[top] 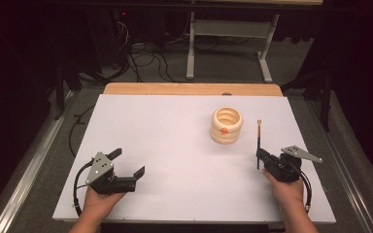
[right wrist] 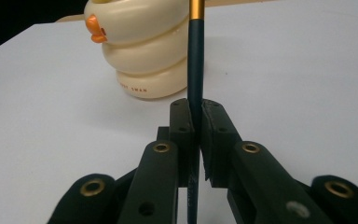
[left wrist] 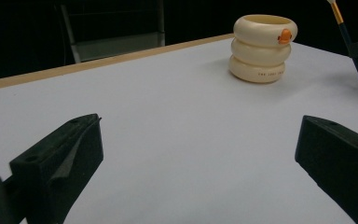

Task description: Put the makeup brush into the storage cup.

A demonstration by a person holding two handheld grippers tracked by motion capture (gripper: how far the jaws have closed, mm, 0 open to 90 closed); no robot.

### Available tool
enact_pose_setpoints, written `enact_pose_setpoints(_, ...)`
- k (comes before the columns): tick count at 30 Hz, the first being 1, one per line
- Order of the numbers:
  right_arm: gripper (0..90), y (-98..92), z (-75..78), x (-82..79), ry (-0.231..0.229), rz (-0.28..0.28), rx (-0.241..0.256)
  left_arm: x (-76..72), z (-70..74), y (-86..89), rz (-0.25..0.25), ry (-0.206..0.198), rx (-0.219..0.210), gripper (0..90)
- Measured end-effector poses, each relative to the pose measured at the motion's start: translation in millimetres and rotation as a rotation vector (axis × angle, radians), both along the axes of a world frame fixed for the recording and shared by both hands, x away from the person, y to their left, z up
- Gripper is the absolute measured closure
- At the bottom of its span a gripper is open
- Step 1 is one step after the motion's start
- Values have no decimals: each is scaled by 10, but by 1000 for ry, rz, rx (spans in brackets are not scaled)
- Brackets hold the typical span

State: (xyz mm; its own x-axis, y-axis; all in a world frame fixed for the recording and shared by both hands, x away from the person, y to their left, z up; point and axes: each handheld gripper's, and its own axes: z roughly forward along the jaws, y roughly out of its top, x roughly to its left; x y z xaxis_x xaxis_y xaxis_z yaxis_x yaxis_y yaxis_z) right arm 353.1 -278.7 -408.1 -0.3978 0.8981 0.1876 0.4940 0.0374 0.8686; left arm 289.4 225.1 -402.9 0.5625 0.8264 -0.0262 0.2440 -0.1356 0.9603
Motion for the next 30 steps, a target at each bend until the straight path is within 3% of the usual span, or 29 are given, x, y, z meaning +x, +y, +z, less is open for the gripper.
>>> enact_pose_setpoints(6, 857, 35, -8, -49, -73, 24, -42, -4, -2, 3, -1, 2, -2, 16)
enact_pose_setpoints(17, 857, 65, 32, -148, -231, 47, 2, -6, -3, 8, 0, 4, -5, 15)
enact_pose_setpoints(30, 857, 96, 48, -219, -350, 67, 27, -5, -6, 7, 1, 5, -5, 16)
